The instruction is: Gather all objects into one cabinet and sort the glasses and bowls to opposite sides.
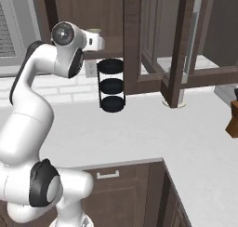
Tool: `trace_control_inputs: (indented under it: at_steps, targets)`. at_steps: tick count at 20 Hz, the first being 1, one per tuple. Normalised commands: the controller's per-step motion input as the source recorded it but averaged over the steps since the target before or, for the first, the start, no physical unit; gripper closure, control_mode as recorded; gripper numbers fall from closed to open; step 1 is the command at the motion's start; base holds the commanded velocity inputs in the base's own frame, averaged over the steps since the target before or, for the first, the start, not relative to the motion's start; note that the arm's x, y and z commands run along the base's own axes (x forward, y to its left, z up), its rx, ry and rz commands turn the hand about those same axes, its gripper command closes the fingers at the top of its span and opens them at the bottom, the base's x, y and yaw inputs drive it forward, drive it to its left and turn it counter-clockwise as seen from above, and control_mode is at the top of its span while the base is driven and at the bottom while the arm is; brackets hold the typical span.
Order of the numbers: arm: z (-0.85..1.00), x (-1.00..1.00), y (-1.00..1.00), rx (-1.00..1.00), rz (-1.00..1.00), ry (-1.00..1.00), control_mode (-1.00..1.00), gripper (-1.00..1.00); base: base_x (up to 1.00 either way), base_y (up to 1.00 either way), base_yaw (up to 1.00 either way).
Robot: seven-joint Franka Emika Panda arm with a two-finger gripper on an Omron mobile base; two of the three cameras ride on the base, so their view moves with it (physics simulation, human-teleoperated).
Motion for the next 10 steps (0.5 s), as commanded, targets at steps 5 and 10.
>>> trace_control_inputs:
  at_steps: [5, 10]
  targets:
    - [0.08, 0.32, 0.00, 0.00, 0.00, 0.00, -1.00, -1.00, 0.00, 0.00, 0.00]
    - [0.14, 0.35, 0.00, 0.00, 0.00, 0.00, -1.00, -1.00, 0.00, 0.00, 0.00]
